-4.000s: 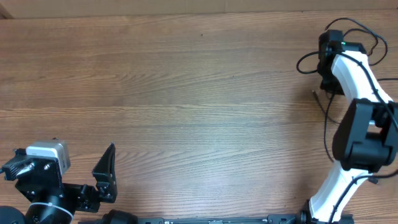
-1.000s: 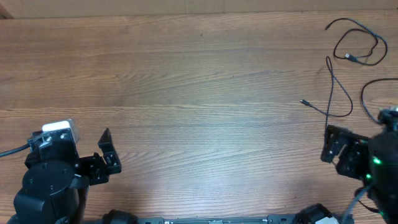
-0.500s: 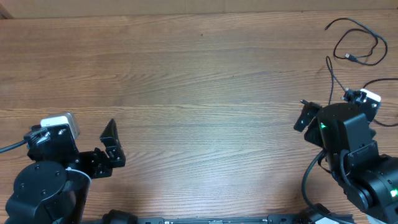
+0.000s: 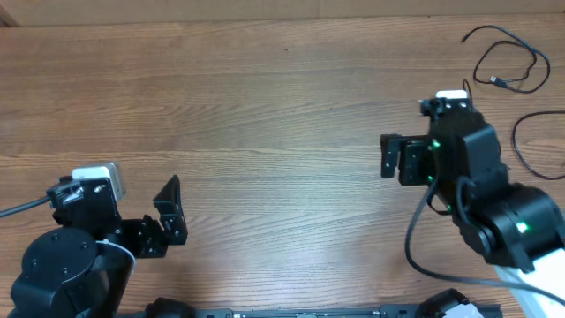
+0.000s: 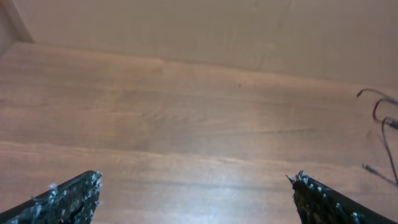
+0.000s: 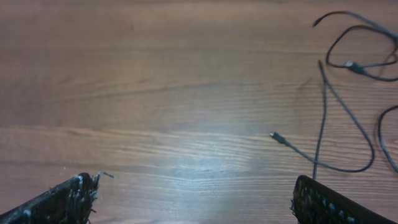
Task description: Untangle cables
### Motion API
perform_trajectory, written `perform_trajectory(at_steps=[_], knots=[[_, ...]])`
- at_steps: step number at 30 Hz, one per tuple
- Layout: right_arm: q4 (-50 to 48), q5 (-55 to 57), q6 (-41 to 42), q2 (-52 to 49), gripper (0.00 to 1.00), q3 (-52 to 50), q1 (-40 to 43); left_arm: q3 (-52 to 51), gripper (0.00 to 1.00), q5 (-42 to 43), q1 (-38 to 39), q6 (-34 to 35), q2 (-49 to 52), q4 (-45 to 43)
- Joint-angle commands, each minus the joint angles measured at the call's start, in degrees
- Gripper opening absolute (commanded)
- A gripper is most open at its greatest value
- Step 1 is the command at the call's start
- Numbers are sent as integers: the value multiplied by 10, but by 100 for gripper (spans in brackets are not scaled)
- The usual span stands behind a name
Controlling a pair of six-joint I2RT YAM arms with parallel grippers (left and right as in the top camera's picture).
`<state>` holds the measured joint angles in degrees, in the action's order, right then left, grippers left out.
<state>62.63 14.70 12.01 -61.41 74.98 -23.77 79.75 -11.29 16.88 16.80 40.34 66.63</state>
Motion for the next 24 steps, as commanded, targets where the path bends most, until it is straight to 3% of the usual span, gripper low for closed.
perform_trajectory(at_steps=[1,8,13,20,24], knots=[[-10,-11,0,-1,100,-1,-3,-2,99,7,4,1,-6,18],[-37,-11,0,5,100,-1,-3,0,100,20,4,1,-6,48],[-37,-11,0,5,100,-1,-3,31,99,19,4,-65,-25,76],[-26,-12,0,5,100,-1,-3,30,100,-51,3,-63,-212,50],[-26,-16,0,5,100,-1,-3,-35,100,-106,-8,-32,-309,31]])
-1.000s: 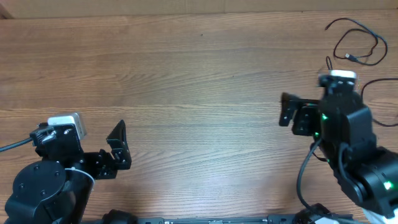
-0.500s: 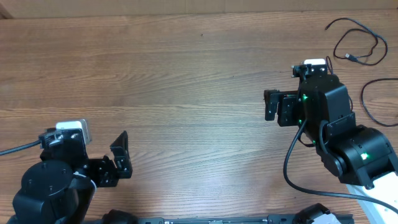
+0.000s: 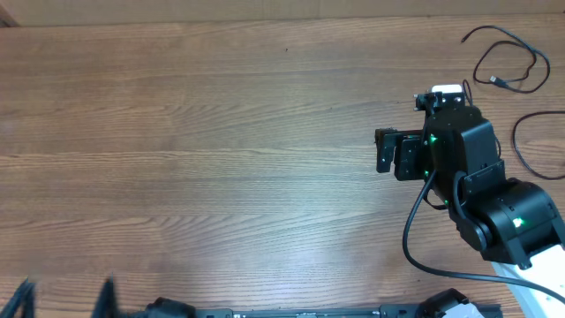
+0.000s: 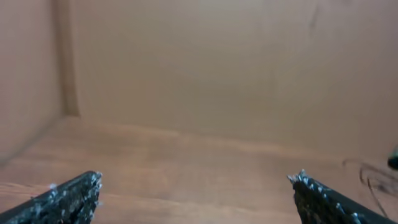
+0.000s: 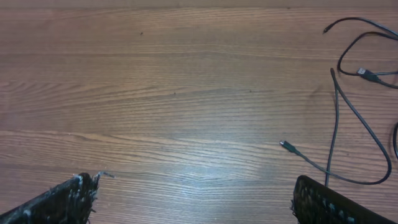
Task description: Untangle cables
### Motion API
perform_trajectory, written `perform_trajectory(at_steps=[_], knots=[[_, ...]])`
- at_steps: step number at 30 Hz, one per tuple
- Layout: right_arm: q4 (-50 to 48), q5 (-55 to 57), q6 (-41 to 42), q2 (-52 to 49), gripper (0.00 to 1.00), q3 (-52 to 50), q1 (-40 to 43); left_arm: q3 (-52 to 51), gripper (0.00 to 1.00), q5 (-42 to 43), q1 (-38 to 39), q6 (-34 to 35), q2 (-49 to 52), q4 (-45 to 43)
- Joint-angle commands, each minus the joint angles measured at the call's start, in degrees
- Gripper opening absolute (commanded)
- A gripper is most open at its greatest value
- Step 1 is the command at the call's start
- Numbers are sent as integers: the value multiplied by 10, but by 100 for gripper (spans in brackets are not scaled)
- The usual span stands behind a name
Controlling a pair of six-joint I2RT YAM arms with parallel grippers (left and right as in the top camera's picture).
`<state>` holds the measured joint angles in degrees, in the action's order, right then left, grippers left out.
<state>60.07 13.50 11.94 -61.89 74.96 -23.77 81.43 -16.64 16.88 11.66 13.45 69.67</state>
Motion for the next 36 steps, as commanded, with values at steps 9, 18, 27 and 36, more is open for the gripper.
perform_trajectory(at_steps=[9,18,27,36], knots=[[0,-3,0,10,100,-1,-3,-223,100,-13,-101,64,-84,-62],[0,-3,-1,10,100,-1,-3,-352,100,-2,-121,64,-84,-178],[0,-1,-1,10,100,-1,-3,-354,100,-2,-121,64,-84,-140],[0,-1,-1,10,100,-1,-3,-354,99,2,-121,64,-84,-74]])
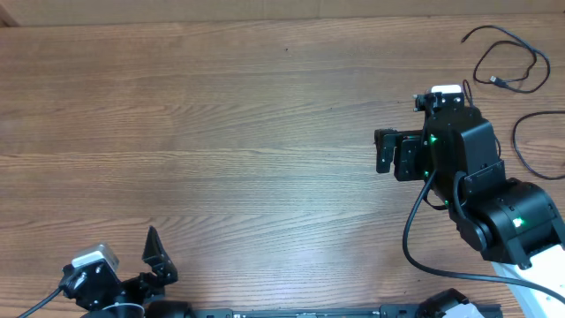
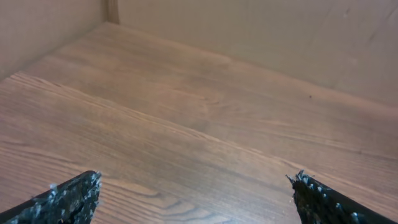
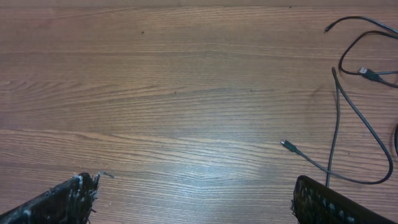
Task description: Untangle cables
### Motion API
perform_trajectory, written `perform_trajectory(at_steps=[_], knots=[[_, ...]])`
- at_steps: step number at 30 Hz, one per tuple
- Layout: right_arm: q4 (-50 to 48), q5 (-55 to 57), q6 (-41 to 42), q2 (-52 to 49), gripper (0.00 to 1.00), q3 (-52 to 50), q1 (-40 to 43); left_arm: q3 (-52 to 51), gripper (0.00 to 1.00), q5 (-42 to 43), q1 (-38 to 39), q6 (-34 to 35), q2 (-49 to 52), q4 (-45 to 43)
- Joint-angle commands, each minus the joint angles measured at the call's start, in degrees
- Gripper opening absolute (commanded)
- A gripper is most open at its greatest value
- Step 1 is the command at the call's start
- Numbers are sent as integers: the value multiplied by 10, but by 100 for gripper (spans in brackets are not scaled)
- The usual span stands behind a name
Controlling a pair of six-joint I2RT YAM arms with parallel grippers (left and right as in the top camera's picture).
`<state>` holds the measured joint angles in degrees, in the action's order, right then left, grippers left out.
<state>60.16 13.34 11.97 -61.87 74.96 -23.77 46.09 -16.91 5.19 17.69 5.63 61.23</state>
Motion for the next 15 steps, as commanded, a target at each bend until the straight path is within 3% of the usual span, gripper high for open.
perform_trajectory(at_steps=[1,6,15], knots=[[-1,1,-1,9,100,-1,-3,-1,100,4,-4,3,-5,15],[-1,0,-1,9,100,-1,-3,-1,100,4,-4,3,-5,62],[1,0,0,9,100,-1,-3,-1,99,4,-4,3,-5,65]])
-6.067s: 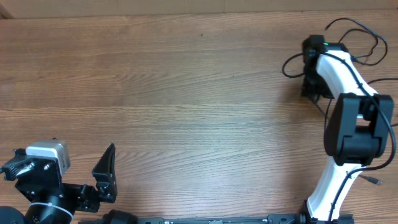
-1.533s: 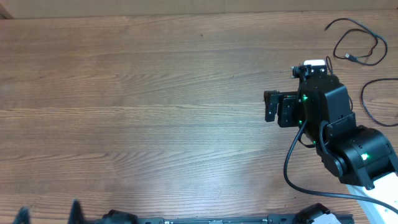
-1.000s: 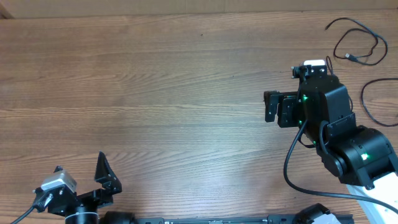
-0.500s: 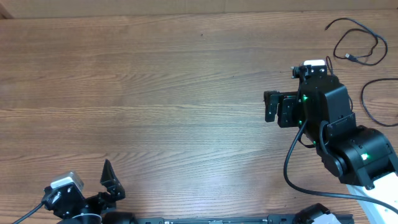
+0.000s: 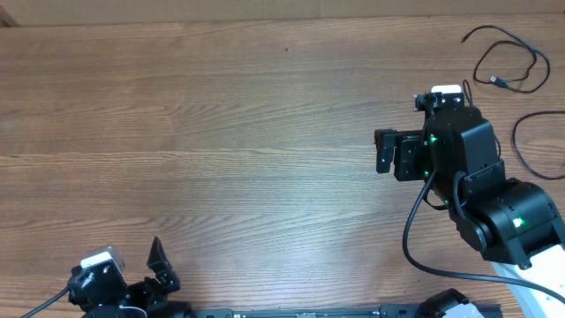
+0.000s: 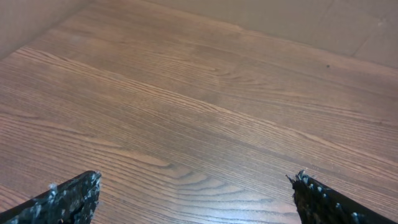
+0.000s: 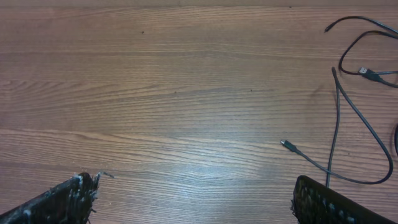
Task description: Untangle cables
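Note:
Thin black cables lie apart at the table's far right. In the overhead view, one looped cable (image 5: 508, 62) is at the top right and another cable (image 5: 530, 146) curves off the right edge. The right wrist view shows a cable end with a small plug (image 7: 286, 145) and a loop with a USB plug (image 7: 367, 73). My right gripper (image 5: 385, 152) (image 7: 193, 180) is open over bare wood, left of the cables. My left gripper (image 5: 161, 265) (image 6: 196, 180) is open at the near left edge, holding nothing.
The wooden table (image 5: 221, 132) stretches between the two arms. A tan back wall (image 6: 280, 18) runs along its far side. The right arm's own black cable (image 5: 410, 238) loops beside its base.
My left arm has shifted a little down and right along the near edge, and its camera now looks more steeply at the table. The right arm and cables have not moved.
First my left gripper stood open at the front left and my right gripper hung open left of the cables. Then the left arm was nearly out of the overhead view, facing the back wall, and the right had shifted slightly. The left arm now sits low at the near edge.

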### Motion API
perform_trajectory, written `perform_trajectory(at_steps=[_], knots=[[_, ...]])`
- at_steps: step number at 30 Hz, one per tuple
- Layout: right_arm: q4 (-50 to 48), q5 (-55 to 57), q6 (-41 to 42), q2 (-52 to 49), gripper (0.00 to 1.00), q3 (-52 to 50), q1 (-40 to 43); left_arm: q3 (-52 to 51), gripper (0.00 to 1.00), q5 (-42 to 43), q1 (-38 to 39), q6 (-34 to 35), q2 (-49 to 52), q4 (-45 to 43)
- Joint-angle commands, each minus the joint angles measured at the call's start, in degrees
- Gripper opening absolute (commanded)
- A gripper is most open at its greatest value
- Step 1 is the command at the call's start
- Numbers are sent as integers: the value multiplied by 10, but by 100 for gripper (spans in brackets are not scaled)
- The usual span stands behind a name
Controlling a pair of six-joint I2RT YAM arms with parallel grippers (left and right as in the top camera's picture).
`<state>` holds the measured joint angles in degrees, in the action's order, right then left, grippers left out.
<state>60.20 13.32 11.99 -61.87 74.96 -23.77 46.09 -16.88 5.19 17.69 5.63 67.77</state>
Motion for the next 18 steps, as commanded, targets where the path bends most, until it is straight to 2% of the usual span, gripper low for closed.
perform_trajectory(at_steps=[1,7,18], knots=[[1,1,-1,9,100,-1,-3,-1,100,4,-4,3,-5,-1],[5,0,-1,9,100,-1,-3,-1,100,4,-3,3,-5,-1],[105,1,-1,9,100,-1,-3,-1,100,4,-3,3,-5,-1]])
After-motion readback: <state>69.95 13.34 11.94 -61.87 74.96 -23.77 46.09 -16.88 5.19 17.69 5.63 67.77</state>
